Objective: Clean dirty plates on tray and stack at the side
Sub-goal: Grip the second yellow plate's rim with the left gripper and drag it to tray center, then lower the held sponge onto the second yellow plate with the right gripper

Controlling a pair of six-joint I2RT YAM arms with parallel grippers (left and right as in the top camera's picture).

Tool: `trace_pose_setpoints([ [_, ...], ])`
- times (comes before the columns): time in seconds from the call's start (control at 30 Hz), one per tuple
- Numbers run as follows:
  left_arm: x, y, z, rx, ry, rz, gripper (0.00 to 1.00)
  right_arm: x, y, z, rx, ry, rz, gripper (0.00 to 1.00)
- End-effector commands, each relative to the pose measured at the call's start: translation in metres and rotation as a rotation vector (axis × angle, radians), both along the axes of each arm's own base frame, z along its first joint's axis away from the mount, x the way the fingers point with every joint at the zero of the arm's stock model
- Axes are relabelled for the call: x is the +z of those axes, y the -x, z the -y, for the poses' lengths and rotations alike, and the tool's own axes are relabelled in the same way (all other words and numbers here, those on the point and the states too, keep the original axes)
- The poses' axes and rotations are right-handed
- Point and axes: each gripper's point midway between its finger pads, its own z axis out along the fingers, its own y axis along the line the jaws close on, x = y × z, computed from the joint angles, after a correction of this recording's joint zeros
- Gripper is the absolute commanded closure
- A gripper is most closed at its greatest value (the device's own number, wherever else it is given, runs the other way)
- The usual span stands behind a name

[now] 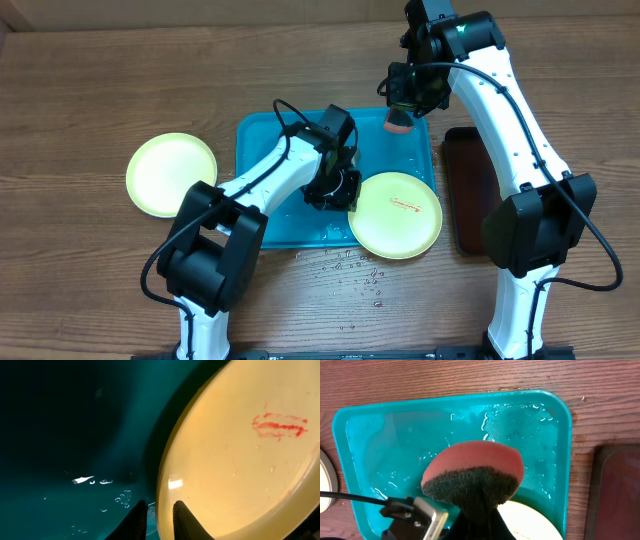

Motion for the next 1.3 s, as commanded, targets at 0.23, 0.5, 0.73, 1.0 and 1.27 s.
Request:
trace_pose_setpoints([
  [0.23, -0.013, -0.009, -0.002, 0.054, 0.019, -0.064, 0.96, 0.008, -0.002, 0.000, -0.005, -0.002, 0.024, 0.96],
  [0.5, 0.013, -0.059, -0.025, 0.043, 0.037, 0.071, 0.96, 0.007, -0.001, 0.000, -0.005, 0.000, 0.017, 0.96],
  [0.73, 0.013, -0.091, -0.072, -0.172, -0.102, 0.255, 0.96, 0.006, 0.000, 0.001, -0.005, 0.001, 0.013, 0.96],
  [1.0, 0.010, -0.116, -0.104, -0.328, -0.301, 0.395, 0.96, 0.003, 0.002, 0.001, -0.005, 0.005, -0.004, 0.96],
  [1.27, 0.014, -0.136, -0.110, -0.333, -0.364, 0.478, 0.96, 0.002, 0.002, 0.001, -0.005, 0.006, -0.006, 0.96],
])
